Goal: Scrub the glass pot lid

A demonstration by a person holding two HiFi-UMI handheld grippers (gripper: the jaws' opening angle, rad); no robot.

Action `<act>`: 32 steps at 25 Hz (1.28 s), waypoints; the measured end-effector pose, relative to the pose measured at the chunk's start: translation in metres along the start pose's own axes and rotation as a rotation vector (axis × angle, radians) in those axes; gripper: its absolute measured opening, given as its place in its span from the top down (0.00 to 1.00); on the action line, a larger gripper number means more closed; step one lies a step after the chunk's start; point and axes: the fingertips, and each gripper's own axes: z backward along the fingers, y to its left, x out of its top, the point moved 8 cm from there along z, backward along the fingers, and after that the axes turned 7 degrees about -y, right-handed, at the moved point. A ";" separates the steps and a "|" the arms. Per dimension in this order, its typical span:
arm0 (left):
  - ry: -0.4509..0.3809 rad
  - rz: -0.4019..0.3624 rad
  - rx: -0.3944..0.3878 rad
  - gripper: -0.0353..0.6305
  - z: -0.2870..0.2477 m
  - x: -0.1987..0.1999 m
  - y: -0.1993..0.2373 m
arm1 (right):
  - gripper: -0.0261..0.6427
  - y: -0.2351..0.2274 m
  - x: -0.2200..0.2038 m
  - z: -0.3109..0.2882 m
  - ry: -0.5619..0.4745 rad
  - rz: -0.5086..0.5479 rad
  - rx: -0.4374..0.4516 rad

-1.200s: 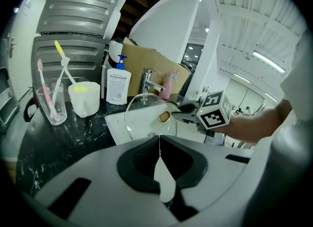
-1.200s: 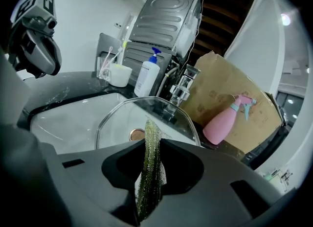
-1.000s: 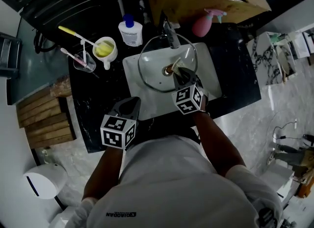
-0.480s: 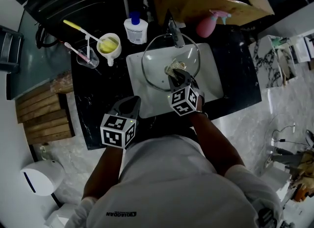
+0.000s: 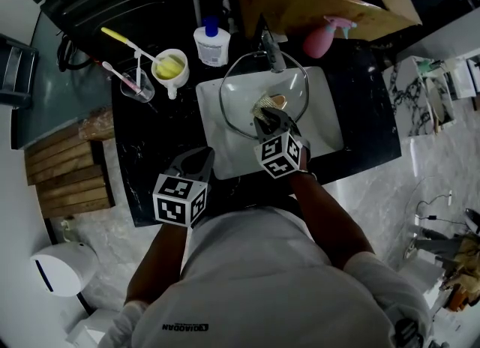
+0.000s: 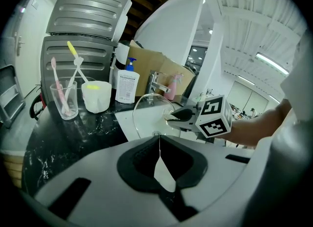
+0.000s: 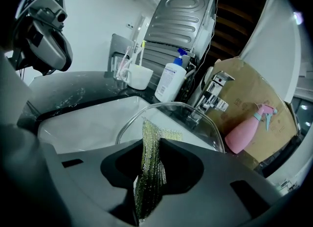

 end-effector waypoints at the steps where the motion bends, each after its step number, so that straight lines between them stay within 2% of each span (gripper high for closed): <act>1: 0.000 0.001 0.002 0.92 0.001 -0.001 0.000 | 0.80 0.001 0.001 0.000 -0.003 -0.002 0.005; 18: -0.005 -0.002 0.000 0.92 -0.001 -0.001 -0.006 | 0.82 0.025 0.007 0.001 -0.022 0.000 0.119; 26: -0.015 -0.010 -0.009 0.92 -0.007 0.006 -0.005 | 0.82 0.009 0.030 0.023 -0.103 0.006 0.069; 32: -0.012 -0.009 -0.009 0.92 -0.007 0.006 -0.002 | 0.82 -0.021 0.047 0.010 -0.113 0.131 -0.052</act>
